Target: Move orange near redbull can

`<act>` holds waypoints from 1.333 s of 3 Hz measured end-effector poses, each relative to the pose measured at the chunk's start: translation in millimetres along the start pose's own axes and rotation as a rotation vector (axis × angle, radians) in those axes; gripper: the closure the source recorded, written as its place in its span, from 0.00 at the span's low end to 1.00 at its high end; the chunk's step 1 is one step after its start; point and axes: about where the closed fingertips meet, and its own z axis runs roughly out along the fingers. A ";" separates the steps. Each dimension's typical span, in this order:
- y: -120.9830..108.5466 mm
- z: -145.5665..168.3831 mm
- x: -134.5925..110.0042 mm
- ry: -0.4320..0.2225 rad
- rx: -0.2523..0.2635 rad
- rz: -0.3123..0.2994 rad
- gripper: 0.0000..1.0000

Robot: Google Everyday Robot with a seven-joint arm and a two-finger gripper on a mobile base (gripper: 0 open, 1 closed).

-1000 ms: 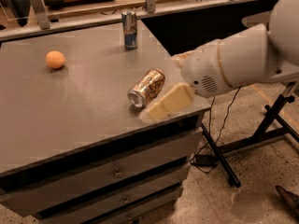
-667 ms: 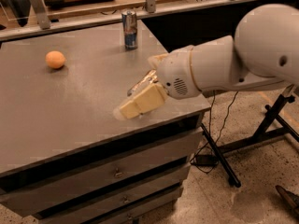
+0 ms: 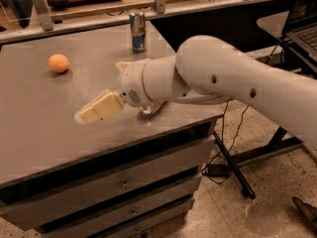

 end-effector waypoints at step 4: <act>11.5 68.8 -8.7 -0.073 0.114 0.020 0.00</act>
Offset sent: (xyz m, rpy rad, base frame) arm 0.0081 0.0342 -0.0164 0.0227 -0.0333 -0.1053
